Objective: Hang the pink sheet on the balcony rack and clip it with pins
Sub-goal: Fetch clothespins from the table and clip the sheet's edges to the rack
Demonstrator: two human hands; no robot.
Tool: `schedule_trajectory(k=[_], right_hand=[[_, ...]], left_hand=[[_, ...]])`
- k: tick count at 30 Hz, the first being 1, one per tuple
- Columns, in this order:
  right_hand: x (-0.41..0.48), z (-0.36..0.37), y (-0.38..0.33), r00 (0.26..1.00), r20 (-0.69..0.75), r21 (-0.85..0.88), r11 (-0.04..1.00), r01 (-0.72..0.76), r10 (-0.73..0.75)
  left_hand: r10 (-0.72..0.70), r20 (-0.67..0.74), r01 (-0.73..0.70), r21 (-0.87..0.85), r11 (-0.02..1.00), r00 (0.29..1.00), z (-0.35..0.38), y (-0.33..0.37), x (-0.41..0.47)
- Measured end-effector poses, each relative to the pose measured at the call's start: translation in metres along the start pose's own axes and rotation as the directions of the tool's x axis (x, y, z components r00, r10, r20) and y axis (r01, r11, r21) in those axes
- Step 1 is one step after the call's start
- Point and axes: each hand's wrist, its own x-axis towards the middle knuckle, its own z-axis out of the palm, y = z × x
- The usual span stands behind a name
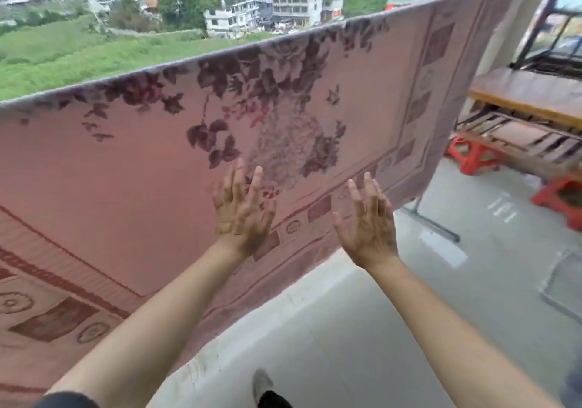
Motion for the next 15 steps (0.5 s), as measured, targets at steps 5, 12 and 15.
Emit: schedule_trajectory(k=[5, 12, 15], right_hand=[[0.031, -0.035, 0.12, 0.977, -0.042, -0.107, 0.972, -0.21, 0.207], [0.083, -0.105, 0.29, 0.904, -0.193, -0.344, 0.837, -0.426, 0.381], [0.1, -0.139, 0.348, 0.865, -0.274, -0.402, 0.767, -0.499, 0.419]], left_hand=[[0.216, 0.041, -0.211, -0.093, 0.973, 0.976, 0.067, 0.119, 0.104], [0.433, 0.0, -0.415, -0.287, 0.863, 0.901, 0.144, 0.316, 0.23], [0.536, -0.04, -0.518, -0.33, 0.789, 0.843, 0.159, 0.392, 0.276]])
